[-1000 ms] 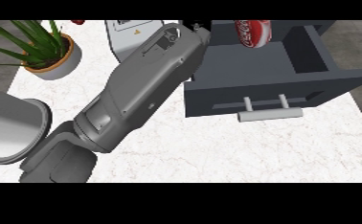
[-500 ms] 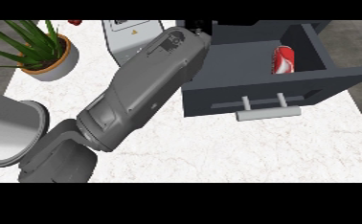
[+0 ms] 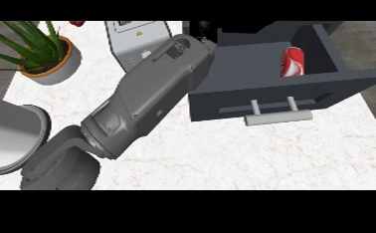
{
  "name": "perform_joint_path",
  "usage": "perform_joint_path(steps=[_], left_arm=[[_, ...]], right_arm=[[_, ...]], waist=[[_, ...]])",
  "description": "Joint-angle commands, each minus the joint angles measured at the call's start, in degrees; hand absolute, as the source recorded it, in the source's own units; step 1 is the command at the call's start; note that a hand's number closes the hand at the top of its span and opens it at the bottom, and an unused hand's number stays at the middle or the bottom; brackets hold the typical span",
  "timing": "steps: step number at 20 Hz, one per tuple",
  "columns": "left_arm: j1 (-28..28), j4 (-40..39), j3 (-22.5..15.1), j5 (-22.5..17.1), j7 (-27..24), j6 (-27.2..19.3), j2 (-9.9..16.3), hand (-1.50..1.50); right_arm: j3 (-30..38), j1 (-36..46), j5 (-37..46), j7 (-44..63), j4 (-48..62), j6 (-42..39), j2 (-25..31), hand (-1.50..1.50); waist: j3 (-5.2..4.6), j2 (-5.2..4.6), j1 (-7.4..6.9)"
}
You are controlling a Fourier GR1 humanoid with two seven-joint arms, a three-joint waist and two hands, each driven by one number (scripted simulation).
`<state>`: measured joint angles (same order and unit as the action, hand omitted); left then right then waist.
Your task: Pick up the can, place it into the drawer and close the drawer
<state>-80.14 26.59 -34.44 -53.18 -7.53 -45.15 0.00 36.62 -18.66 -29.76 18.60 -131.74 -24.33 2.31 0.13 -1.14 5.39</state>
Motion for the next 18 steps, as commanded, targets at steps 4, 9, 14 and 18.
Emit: perform_joint_path(steps=[4, 9, 14, 18], left_arm=[[0.15, 0.02, -0.46, -3.16, -3.65, -0.47, 0.0, -1.5], [2.91, 1.13, 1.02, -4.47, -8.18, 1.71, 0.0, -1.5], [-1.07, 1.37, 0.77, -6.31, -8.09, 0.04, 0.0, -1.5], [-1.7, 1.67, -0.03, -6.88, -8.87, 0.03, 0.0, -1.5]], right_arm=[[1.59, 1.84, 0.22, -2.08, 1.16, -1.25, 1.88, -1.5], [4.24, 2.59, 10.88, -9.08, -5.05, -4.66, 5.16, -1.5], [-2.13, 5.37, 18.47, -11.85, -8.15, -5.75, 3.2, -1.5], [-7.08, 11.32, 29.4, -12.91, -6.19, -4.4, 4.66, -1.5]], waist=[[-0.01, 0.05, -0.36], [-0.08, 0.13, -1.08], [-0.04, 0.1, -1.23], [-0.06, -0.01, -2.69]])
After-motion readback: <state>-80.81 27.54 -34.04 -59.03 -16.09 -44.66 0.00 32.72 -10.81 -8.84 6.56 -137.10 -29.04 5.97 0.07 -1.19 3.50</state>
